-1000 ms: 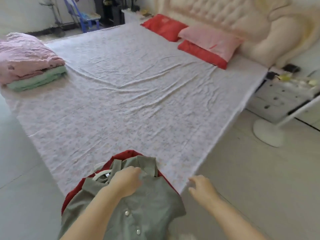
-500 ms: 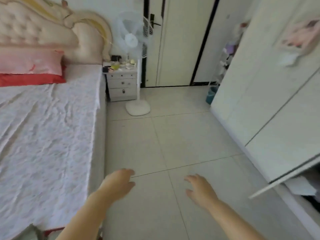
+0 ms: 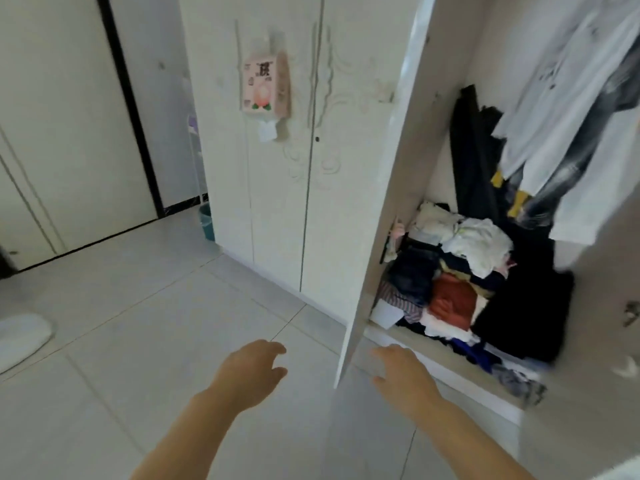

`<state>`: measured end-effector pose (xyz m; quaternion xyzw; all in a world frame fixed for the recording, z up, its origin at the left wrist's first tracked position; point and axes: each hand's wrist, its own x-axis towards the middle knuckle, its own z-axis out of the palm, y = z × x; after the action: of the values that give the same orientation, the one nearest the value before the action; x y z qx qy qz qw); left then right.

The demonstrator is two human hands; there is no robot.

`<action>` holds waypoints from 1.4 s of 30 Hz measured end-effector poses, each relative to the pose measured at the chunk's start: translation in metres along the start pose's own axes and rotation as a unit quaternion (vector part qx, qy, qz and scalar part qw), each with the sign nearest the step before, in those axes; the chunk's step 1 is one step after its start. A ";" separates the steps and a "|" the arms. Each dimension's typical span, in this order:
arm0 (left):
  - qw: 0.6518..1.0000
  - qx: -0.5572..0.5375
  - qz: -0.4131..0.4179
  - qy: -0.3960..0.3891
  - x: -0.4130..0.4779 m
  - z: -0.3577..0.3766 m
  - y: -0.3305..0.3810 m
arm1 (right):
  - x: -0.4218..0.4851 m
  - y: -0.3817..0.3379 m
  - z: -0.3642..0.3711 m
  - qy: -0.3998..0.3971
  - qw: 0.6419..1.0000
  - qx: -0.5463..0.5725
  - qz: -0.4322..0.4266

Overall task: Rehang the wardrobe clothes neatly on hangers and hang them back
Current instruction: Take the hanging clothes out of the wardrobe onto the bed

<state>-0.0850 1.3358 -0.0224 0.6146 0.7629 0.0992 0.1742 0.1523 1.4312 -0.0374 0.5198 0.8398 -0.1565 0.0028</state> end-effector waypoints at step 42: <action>0.890 -0.098 0.367 0.253 0.601 -0.212 0.566 | 0.345 0.409 -0.530 0.439 0.896 -0.047 0.049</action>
<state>0.2336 2.0609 0.2926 0.7844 0.4879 0.3827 -0.0139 0.4351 2.0410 0.3026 0.5757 0.7354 0.1281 -0.3339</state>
